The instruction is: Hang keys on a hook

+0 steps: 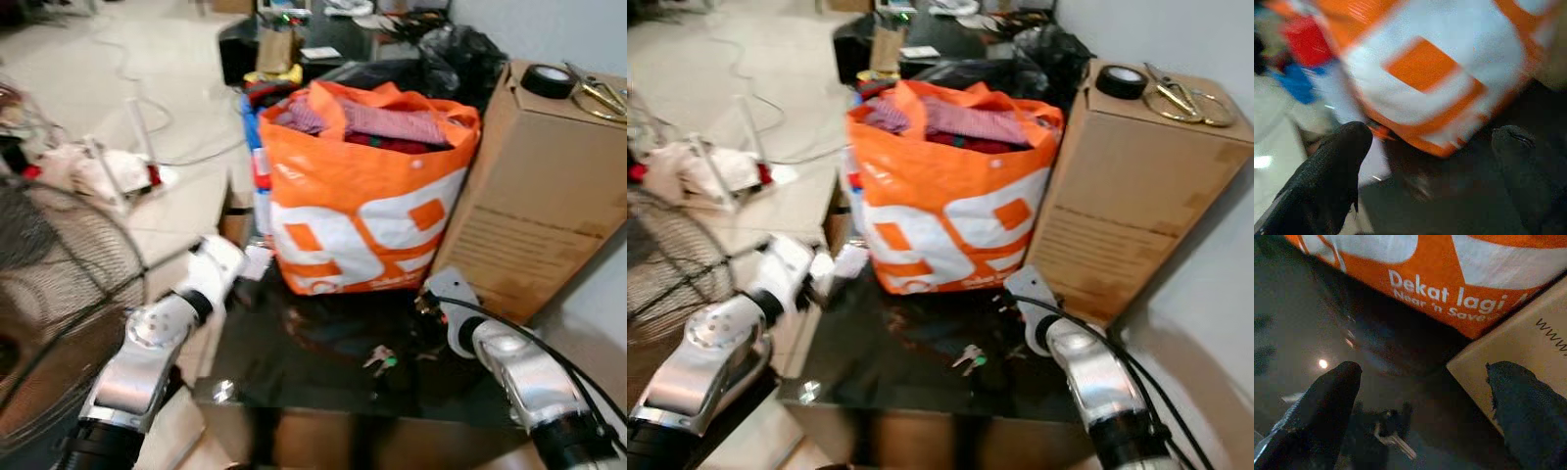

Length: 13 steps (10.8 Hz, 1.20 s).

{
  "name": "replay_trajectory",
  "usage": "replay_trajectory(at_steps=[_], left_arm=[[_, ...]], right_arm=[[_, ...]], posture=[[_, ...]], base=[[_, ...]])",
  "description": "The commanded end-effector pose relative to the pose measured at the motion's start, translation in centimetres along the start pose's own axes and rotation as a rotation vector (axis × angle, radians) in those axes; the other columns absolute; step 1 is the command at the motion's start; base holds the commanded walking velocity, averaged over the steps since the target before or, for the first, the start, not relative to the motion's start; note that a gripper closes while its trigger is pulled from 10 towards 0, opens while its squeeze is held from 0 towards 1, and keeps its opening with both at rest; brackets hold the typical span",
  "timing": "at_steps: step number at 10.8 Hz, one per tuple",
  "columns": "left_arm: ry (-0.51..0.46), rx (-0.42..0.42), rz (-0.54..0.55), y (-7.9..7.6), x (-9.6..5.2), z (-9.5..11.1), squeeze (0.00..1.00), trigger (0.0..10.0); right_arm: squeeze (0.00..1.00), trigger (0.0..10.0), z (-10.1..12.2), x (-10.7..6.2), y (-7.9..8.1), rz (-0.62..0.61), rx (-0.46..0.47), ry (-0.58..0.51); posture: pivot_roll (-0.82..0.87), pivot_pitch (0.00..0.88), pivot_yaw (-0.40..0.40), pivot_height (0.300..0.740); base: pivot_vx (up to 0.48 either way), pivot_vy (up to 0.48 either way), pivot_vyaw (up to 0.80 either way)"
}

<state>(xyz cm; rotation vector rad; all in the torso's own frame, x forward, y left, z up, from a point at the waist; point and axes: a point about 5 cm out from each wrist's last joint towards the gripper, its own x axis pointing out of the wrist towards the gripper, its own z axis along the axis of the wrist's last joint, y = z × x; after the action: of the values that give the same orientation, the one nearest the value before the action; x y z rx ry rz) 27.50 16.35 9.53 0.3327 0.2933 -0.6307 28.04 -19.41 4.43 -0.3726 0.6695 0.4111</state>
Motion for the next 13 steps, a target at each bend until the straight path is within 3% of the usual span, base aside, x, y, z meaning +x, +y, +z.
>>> replay_trajectory(at_steps=[1, 4, 6, 7, 8, 13], left_arm=[[0.039, -0.012, -0.076, -0.4, 0.3, -0.4, 0.05, 10.0], [0.158, -0.072, -0.347, -2.0, 0.3, -1.5, 0.03, 10.0], [0.169, -0.061, -0.381, -2.1, 0.5, -1.6, 0.03, 10.0], [0.175, -0.05, -0.375, -2.0, 0.6, -1.8, 0.03, 10.0], [0.18, -0.05, -0.377, -2.0, 0.6, -1.8, 0.03, 10.0], [0.177, -0.04, -0.378, -2.0, 0.7, -1.7, 0.03, 10.0]], right_arm=[[0.0, 10.0, 0.4, 0.2, -0.3, 0.002, -0.045, -0.002], [0.0, 10.0, -0.2, 2.3, 2.8, 0.209, -0.146, 0.07], [0.0, 10.0, -0.9, 3.3, 3.9, 0.28, -0.184, 0.125], [0.0, 3.5, -1.5, 3.6, 3.8, 0.272, -0.186, 0.157], [0.0, 0.0, -1.7, 3.8, 3.7, 0.263, -0.178, 0.174], [0.0, 0.0, -2.3, 4.3, 3.5, 0.262, -0.141, 0.203]], posture=[[-0.05, 0.0, -0.015, 0.74], [-0.06, 0.0, -0.022, 0.74], [-0.07, 0.0, -0.027, 0.74], [-0.07, 0.0, -0.028, 0.74], [-0.07, 0.0, -0.036, 0.74], [-0.06, 0.0, -0.042, 0.74]], base=[[0.0, 0.0, 0.0], [0.0, 0.0, 0.0], [0.0, 0.0, 0.0], [0.0, 0.0, 0.0], [0.0, 0.0, 0.0], [0.0, 0.0, 0.0]])
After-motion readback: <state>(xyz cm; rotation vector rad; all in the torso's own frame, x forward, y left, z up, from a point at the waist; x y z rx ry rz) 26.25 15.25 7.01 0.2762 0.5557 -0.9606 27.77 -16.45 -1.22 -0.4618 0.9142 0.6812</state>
